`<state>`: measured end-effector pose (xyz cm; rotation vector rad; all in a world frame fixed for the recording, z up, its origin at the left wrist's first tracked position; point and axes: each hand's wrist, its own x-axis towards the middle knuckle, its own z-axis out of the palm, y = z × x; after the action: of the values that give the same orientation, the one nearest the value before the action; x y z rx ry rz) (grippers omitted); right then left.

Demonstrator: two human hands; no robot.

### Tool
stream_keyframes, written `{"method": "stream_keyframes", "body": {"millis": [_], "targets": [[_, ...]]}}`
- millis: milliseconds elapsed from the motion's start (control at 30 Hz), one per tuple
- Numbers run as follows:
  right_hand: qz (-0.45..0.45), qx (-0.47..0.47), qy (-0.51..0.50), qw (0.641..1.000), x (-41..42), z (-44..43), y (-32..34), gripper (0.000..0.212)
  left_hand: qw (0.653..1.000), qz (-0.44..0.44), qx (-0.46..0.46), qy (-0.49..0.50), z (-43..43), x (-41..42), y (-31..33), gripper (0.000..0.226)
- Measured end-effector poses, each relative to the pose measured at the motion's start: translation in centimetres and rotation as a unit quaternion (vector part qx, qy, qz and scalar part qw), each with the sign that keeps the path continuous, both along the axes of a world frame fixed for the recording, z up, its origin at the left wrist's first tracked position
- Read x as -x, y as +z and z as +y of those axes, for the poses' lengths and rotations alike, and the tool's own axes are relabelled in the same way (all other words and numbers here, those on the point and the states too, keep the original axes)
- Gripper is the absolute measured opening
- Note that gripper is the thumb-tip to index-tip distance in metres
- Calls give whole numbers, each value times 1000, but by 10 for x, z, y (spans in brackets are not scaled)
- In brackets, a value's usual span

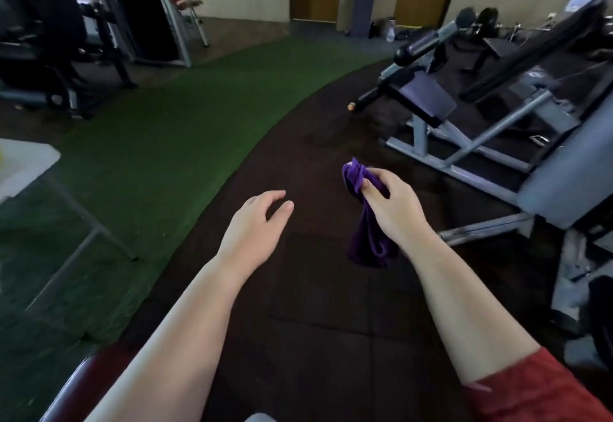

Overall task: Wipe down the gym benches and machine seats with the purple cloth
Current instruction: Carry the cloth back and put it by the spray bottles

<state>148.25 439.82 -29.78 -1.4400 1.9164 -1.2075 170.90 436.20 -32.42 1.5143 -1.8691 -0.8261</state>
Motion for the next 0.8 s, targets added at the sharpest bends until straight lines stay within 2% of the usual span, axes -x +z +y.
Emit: {"method": "stream_keyframes", "body": {"millis": [233, 567, 800], "targets": [[10, -17, -19, 1000, 10, -131, -23, 25, 999, -12, 9, -29, -148, 19, -23, 38], [-4, -27, -96, 995, 26, -377, -13, 29, 991, -73, 6, -109, -421, 42, -15, 41], [-15, -39, -110, 993, 67, -552, -29, 27, 984, -101, 12, -147, -603, 87, -25, 43]]}}
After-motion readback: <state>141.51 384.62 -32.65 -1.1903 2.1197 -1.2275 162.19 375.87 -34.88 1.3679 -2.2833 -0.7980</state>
